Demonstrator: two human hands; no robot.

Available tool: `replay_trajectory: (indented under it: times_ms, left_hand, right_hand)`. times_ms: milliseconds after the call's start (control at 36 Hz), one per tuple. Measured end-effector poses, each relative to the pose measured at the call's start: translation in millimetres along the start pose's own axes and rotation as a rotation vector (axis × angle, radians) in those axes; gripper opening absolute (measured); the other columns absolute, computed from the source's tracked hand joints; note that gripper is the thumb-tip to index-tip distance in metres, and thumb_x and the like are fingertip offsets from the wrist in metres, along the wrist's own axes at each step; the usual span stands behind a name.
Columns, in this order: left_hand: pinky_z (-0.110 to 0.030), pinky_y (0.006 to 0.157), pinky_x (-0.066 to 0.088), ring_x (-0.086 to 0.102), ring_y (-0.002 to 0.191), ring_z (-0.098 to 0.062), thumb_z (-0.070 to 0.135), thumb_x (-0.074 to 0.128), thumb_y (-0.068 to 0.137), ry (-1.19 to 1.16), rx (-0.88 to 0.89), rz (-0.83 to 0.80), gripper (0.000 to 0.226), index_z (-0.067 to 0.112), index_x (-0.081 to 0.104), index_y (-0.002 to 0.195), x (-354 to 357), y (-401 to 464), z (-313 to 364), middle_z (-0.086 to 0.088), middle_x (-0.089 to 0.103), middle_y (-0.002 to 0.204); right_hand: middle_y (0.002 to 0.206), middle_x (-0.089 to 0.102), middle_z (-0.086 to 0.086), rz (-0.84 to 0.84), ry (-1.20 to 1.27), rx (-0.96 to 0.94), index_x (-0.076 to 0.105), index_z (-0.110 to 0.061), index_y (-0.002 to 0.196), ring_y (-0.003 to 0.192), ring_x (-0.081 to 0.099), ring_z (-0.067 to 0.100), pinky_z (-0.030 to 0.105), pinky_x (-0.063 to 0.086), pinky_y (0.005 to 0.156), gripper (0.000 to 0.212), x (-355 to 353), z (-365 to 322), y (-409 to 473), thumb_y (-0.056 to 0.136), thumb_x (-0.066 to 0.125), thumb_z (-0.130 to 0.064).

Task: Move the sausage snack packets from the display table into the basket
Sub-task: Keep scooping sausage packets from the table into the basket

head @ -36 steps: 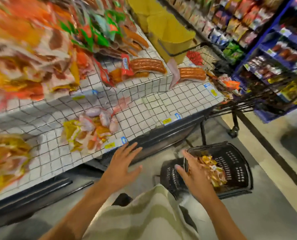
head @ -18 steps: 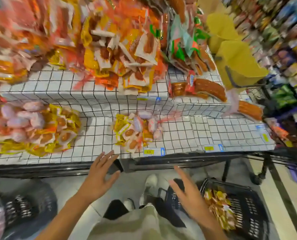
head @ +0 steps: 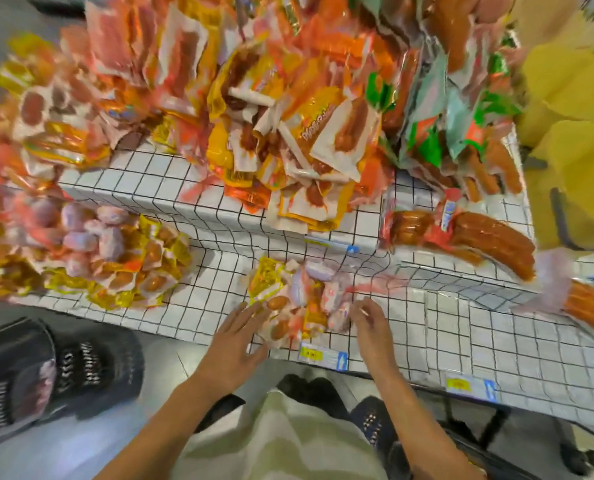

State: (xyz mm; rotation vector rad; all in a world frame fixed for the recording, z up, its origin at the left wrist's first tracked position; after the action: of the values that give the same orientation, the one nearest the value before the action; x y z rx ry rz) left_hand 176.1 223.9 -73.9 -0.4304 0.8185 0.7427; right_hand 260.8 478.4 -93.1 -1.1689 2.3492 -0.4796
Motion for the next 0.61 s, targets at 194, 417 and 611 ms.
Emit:
replay_trajectory:
  times_ms: [194, 417, 611]
  left_hand:
    - [-0.017, 0.122, 0.007, 0.004, 0.145, 0.015, 0.026, 0.059, 0.097, -0.037, -0.027, 0.027, 0.053, 0.020, 0.046, 0.147, 8.2, 10.4, -3.5, 0.008, 0.037, 0.152]
    - [-0.037, 0.125, 0.020, 0.016, 0.152, -0.013, 0.025, 0.059, 0.101, -0.145, -0.087, -0.019, 0.055, 0.025, 0.039, 0.152, 9.4, 8.1, -20.0, 0.012, 0.033, 0.158]
    - [-0.019, 0.120, 0.018, 0.022, 0.148, -0.005, 0.024, 0.058, 0.099, -0.217, 0.012, -0.077, 0.053, 0.032, 0.043, 0.149, -8.8, 13.0, -46.5, 0.017, 0.035, 0.155]
  right_hand:
    - [0.112, 0.071, 0.008, 0.003, 0.076, 0.098, 0.068, -0.008, 0.115, 0.099, 0.066, 0.017, 0.015, 0.047, 0.064, 0.034, 13.0, -16.1, 36.4, 0.099, 0.062, -0.038]
    - [0.089, 0.074, -0.007, 0.053, 0.233, 0.284, 0.072, -0.023, 0.092, 0.081, 0.068, 0.008, 0.024, 0.050, 0.063, 0.009, 20.1, -14.4, 55.5, 0.096, 0.068, -0.031]
    - [0.099, 0.078, 0.005, 0.099, 0.325, 0.303, 0.077, -0.013, 0.106, 0.086, 0.074, 0.012, 0.023, 0.056, 0.069, 0.024, 31.4, -26.5, 30.5, 0.098, 0.063, -0.031]
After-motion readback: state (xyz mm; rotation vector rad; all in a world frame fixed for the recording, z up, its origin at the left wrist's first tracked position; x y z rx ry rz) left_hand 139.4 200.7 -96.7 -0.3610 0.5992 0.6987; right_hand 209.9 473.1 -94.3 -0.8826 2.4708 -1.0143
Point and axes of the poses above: each hand's wrist, its own y-axis towards the middle knuckle, its own x-axis out of the palm, z = x × y, the point moved 1 cm from there along y, towards the middle knuckle
